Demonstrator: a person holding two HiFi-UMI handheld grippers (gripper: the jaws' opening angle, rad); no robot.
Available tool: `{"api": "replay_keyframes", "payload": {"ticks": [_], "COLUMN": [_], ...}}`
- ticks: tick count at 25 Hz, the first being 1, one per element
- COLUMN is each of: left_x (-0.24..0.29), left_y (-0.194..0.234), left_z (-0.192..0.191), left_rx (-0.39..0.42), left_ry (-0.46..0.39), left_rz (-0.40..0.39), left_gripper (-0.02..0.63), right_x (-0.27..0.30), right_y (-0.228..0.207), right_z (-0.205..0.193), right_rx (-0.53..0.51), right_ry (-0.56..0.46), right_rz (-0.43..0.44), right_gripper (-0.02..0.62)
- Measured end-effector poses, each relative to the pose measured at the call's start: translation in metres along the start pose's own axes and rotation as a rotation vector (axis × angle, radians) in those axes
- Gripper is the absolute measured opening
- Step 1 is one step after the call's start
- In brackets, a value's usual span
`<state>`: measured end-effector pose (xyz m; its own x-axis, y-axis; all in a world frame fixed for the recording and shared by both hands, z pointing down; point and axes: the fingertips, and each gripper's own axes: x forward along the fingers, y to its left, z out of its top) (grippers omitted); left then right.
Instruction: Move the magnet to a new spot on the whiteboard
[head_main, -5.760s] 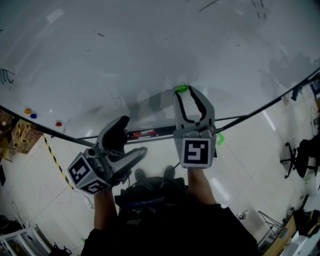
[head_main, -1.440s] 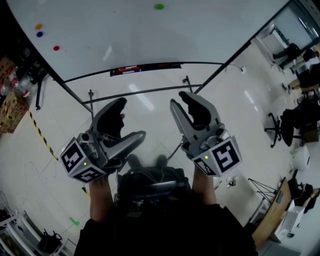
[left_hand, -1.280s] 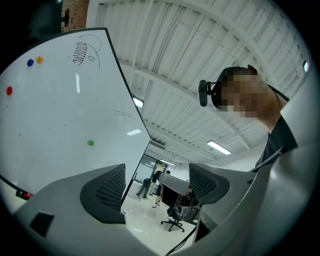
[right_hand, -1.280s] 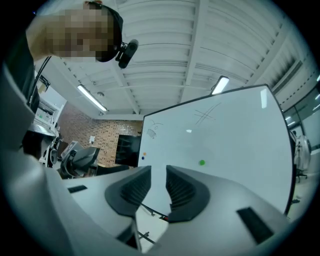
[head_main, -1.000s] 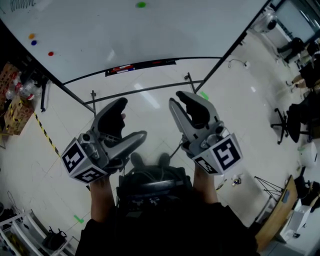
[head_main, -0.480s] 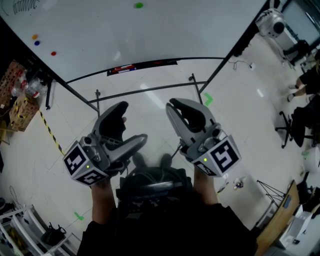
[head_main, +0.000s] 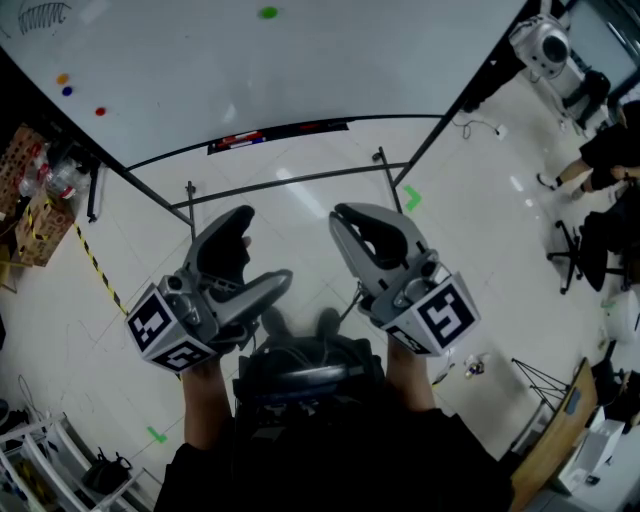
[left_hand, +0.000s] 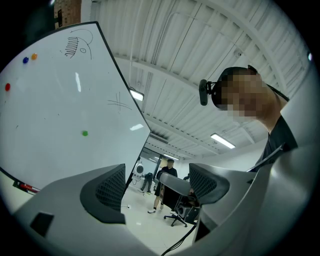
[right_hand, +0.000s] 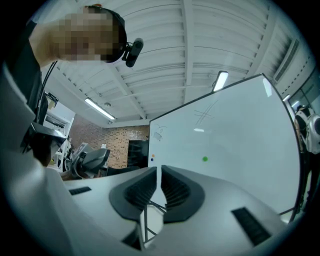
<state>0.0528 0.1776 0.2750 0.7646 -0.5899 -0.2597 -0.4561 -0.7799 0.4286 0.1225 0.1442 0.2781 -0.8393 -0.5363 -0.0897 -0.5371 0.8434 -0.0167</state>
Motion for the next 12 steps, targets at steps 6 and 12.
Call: {"api": "replay_keyframes", "payload": {"ticks": [6, 12], "left_x": [0.0068, 0.0064], "left_y": [-0.0001, 0.0059], "left_z": [-0.0053, -0.0022], "left_rx": [-0.006, -0.009], "left_ry": [0.001, -0.003], "left_rz": [-0.003, 0.000], "left_gripper": [0.393, 0.393], "right_x": [-0.0048, 0.0017], "right_y": [-0.0053, -0.0060], "right_z": [-0.0024, -0.0040], "right_rx": [0.000, -0.003], "right_ry": [0.008, 0.014], "right_rz": [-0.002, 0.007], "right_gripper": [0.049, 0.049]}}
